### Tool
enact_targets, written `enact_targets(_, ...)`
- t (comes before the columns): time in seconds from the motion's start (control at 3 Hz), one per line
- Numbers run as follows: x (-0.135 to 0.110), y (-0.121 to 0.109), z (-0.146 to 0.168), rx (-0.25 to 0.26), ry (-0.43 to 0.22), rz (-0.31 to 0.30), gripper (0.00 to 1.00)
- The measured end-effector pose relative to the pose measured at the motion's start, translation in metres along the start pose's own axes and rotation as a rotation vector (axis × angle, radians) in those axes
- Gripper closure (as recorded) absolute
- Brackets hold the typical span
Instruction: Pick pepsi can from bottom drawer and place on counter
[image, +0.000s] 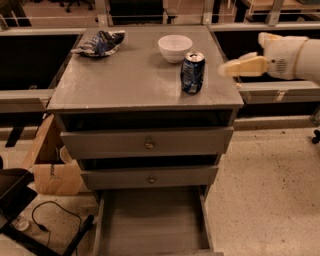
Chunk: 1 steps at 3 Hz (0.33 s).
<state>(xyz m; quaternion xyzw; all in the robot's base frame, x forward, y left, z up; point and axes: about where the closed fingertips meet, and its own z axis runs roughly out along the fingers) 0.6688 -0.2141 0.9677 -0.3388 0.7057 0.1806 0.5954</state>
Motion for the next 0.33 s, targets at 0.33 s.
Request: enact_targets(0.33,-0.0175,0.0006,-0.0704,0.102,0.162,-0.16,0.0)
